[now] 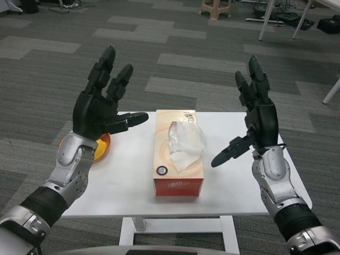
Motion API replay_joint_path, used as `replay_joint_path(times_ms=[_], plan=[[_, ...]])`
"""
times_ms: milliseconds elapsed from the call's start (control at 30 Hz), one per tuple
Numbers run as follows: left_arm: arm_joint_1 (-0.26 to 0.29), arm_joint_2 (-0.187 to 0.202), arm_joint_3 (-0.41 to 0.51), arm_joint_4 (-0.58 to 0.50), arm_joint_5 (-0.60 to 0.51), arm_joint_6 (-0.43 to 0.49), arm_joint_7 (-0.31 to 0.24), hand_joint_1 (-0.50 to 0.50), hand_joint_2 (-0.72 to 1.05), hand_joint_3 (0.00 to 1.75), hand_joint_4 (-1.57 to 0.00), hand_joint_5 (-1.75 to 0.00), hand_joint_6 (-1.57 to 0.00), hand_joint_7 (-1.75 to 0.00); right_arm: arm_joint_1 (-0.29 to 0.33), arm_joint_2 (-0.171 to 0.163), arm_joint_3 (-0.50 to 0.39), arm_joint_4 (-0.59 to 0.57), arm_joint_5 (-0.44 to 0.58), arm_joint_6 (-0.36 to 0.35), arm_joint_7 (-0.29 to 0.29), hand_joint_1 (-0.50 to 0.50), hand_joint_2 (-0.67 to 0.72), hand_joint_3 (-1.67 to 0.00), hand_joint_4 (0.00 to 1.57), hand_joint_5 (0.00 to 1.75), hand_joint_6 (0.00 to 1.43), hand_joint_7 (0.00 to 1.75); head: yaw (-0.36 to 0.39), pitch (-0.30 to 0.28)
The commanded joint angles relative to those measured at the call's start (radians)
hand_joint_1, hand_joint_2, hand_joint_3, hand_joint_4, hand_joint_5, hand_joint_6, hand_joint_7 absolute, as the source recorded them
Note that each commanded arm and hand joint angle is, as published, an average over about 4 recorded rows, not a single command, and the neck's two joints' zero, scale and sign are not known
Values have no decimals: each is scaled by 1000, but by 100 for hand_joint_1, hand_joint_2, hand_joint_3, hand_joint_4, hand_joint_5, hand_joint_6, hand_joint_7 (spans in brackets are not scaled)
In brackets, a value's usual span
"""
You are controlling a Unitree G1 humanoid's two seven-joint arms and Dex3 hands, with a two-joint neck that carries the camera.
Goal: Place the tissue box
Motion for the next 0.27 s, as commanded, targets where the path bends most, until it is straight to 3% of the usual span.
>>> replay_joint_path(times_ms=[33, 267], plan=[[-11, -3, -8, 4, 3, -6, -3, 50, 78, 0, 0, -28, 0, 0, -21, -11, 1, 4, 4, -4, -6, -46, 47, -4, 0, 0, 0, 0, 6, 8], [-12, -7, -14, 14, 3, -6, -2, 50, 72, 0, 0, -24, 0, 0, -24, -12, 7, 4, 4, -2, -6, -46, 47, -5, 0, 0, 0, 0, 5, 9]])
